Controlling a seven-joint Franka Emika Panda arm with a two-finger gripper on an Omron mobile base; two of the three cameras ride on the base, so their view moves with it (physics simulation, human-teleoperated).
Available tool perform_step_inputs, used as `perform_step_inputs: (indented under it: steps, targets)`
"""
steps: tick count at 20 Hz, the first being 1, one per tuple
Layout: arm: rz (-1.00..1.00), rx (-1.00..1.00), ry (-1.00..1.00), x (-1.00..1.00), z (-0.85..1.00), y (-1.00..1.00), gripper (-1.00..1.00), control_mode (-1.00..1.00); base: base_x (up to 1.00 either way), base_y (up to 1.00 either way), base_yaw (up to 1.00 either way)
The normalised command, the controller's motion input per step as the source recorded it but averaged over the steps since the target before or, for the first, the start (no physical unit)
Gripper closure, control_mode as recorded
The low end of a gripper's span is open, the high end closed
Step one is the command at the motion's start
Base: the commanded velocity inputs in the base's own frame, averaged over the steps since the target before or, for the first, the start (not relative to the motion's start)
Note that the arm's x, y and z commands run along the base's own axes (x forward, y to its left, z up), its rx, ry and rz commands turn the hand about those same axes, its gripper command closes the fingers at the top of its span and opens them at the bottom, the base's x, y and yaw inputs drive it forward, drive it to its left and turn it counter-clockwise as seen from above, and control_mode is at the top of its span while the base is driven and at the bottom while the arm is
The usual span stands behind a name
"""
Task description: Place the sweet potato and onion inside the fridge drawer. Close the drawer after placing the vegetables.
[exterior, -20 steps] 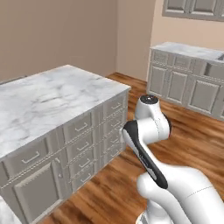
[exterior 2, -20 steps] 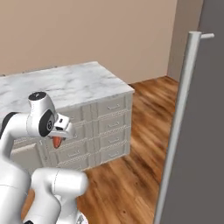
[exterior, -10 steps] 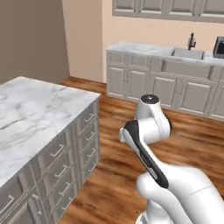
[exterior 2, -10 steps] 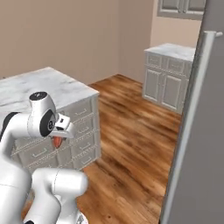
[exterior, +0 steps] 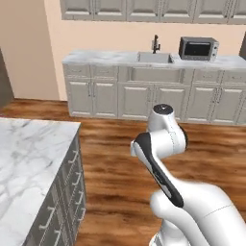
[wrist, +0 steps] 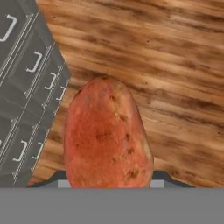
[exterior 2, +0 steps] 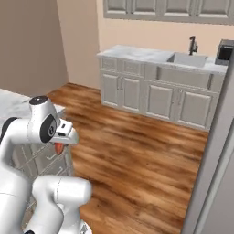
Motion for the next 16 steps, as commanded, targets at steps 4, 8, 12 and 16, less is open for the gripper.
perform_step_inputs:
  steps: [4,8,12,16]
  targets:
    - [0.0,0.0,0.0,0.0,0.0,0.0,1.0,1.0,0.62,0.27,-0.6]
    - [0.0,0.0,0.0,0.0,0.0,0.0,1.0,1.0,0.64,0.28,-0.61]
    - [0.0,0.0,0.0,0.0,0.0,0.0,1.0,1.0,0.73,0.31,-0.6]
    - [0.0,0.0,0.0,0.0,0.0,0.0,1.0,1.0,0.84,0.2,-0.59]
